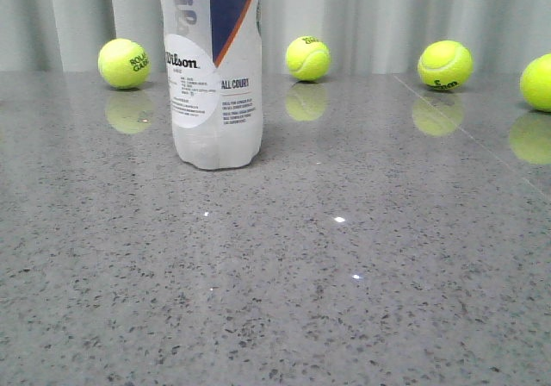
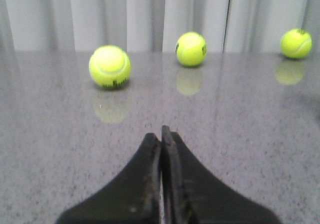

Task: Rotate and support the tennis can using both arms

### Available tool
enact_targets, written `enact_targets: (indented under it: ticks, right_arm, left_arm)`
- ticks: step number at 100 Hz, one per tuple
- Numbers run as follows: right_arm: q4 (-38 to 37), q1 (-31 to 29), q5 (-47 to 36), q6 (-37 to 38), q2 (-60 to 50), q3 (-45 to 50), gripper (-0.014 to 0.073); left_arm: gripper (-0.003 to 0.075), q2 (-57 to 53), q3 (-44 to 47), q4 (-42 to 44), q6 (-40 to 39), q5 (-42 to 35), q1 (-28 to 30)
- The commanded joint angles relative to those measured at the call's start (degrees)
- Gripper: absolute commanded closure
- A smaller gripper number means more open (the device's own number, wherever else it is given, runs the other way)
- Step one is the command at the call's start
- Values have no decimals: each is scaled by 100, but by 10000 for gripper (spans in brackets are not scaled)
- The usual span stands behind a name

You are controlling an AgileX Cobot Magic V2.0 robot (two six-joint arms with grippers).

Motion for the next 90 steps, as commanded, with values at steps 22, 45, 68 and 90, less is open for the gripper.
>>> enact_targets:
  ticks: [22, 45, 68, 90]
  right_arm:
    - [-35, -8, -410, -1, 61, -144, 654]
    - [-35, -8, -410, -1, 61, -144, 654]
    - [-35, -8, -410, -1, 61, -144, 654]
    - [-35, -8, -410, -1, 61, -144, 654]
  left_arm:
    - [739, -200, 254, -260, 398, -259, 21]
    - [739, -200, 254, -260, 398, -258, 21]
    - [739, -200, 254, -260, 398, -258, 21]
    - [739, -200, 254, -260, 398, -258, 21]
